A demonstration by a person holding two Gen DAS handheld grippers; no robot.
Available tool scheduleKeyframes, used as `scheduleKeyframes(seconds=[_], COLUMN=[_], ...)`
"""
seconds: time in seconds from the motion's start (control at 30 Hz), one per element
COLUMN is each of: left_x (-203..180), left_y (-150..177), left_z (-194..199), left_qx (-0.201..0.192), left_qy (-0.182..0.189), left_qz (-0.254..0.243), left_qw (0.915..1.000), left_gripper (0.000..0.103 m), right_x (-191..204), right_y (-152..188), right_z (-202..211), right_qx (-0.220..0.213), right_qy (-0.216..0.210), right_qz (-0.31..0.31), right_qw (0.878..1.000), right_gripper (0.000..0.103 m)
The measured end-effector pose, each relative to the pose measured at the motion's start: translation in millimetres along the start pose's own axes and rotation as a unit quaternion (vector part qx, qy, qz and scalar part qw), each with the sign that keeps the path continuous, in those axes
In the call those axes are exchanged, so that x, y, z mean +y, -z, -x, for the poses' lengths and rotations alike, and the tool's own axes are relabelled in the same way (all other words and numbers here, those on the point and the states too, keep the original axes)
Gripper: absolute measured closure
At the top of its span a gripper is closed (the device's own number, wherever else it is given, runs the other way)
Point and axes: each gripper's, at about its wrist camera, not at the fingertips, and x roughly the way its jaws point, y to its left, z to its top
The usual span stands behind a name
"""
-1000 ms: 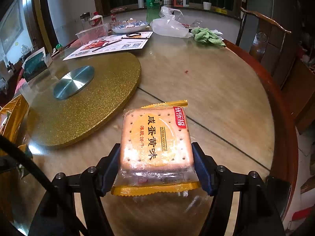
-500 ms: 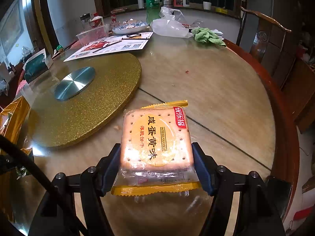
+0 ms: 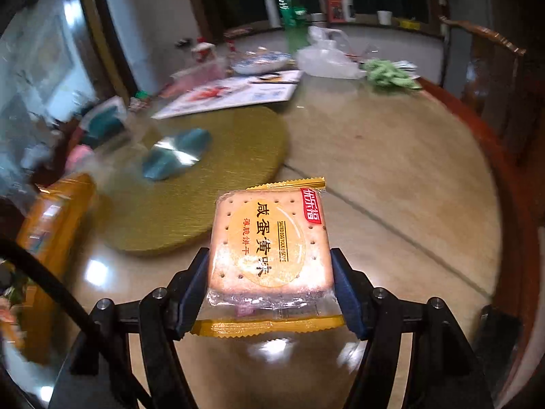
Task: Organize snacks
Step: 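Carry both packs over the white tray and open both tools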
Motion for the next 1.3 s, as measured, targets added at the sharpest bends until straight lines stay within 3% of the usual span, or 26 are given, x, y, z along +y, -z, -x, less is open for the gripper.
scheduleKeyframes(seconds=[0.13, 0.23, 0.43, 0.63, 0.87, 0.97, 1.03, 1.1, 1.17, 1.3], left_x=[39, 69, 118, 153, 174, 179, 181, 181, 178, 159], left_y=[-11, -24, -60, -85, -92, -92, -91, -90, -89, -77], left_z=[48, 68, 87, 72, 16, 0, -5, -4, 6, 38], left_qx=[-0.055, -0.08, -0.117, -0.105, -0.036, -0.019, -0.004, -0.002, -0.022, -0.078], left_qy=[-0.038, -0.066, -0.076, -0.068, -0.095, -0.121, -0.122, -0.122, -0.13, -0.147], left_qz=[0.022, 0.042, 0.075, 0.083, 0.073, 0.072, 0.069, 0.07, 0.068, 0.049], left_qw=[0.9975, 0.9938, 0.9875, 0.9886, 0.9922, 0.9898, 0.9902, 0.99, 0.9889, 0.9848], left_gripper=[0.079, 0.079, 0.079, 0.078, 0.078, 0.078, 0.073, 0.055, 0.031, 0.024], right_x=[44, 100, 205, 282, 320, 321, 323, 324, 317, 302], right_y=[-8, -19, -35, -49, -45, -41, -38, -38, -42, -47], right_z=[17, 26, 6, -44, -90, -107, -111, -110, -100, -62], right_qx=[-0.006, 0.002, 0.045, 0.092, 0.105, 0.135, 0.143, 0.141, 0.13, 0.101], right_qy=[-0.085, -0.167, -0.237, -0.234, -0.176, -0.173, -0.174, -0.174, -0.193, -0.225], right_qz=[0.031, 0.075, 0.147, 0.182, 0.221, 0.213, 0.218, 0.218, 0.2, 0.168], right_qw=[0.996, 0.983, 0.959, 0.951, 0.954, 0.952, 0.95, 0.95, 0.952, 0.954], right_gripper=[0.035, 0.035, 0.035, 0.035, 0.035, 0.035, 0.034, 0.033, 0.03, 0.026])
